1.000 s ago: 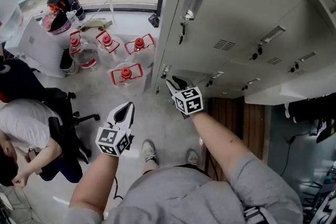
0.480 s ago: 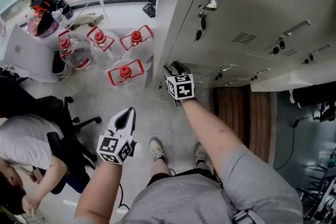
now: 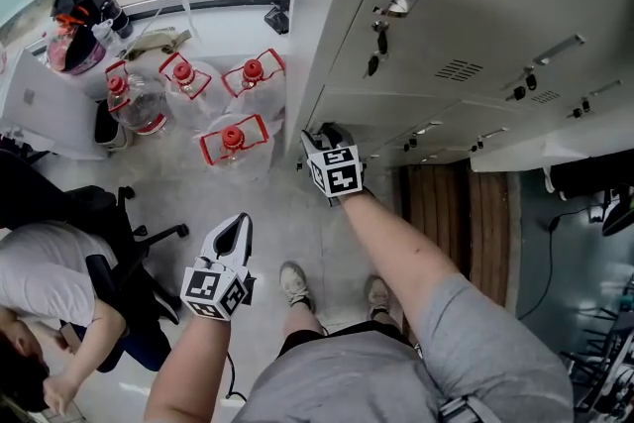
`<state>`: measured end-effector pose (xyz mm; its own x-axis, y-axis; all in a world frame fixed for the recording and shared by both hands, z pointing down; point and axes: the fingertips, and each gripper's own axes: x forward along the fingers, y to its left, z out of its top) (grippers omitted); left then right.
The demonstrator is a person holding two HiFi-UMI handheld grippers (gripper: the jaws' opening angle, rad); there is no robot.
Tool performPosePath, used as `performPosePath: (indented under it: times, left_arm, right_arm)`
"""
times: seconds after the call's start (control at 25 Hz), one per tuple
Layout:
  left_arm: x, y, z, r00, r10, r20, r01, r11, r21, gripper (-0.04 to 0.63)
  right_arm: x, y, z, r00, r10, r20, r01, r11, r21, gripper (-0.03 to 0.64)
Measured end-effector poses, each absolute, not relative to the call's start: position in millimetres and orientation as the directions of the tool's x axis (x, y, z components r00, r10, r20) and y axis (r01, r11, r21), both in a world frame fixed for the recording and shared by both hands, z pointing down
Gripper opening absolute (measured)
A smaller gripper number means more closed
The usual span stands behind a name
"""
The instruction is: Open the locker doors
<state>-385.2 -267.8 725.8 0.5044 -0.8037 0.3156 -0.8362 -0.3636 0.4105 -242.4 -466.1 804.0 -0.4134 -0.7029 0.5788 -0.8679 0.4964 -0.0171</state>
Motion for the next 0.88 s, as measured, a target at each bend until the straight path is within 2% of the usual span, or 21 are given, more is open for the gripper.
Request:
performPosePath:
  times: [0.36, 0.6, 0.88]
  left_arm:
    - [-314, -240, 718, 0.522, -0.79, 0.322, -0.833, -0.389, 0.394, 0.003]
    - [-231, -205, 709, 0.511, -0.797, 0.32, -0.843, -0.392, 0.368, 0.003]
    - [-126, -154, 708, 0.49, -0.817, 0.305, -0.849, -0.368, 0.379, 0.003]
  right_arm:
    - [-212, -370, 802, -0.56, -0.612, 0.559, -0.766, 0.639, -0.068, 0.161]
    - [-141, -295, 802, -0.65, -0.527, 0.548, -0.666, 0.743, -0.075, 0.16]
    - [-48, -260, 802, -0.682, -0.479, 0.553, -0.61, 0.789, -0.069, 0.152]
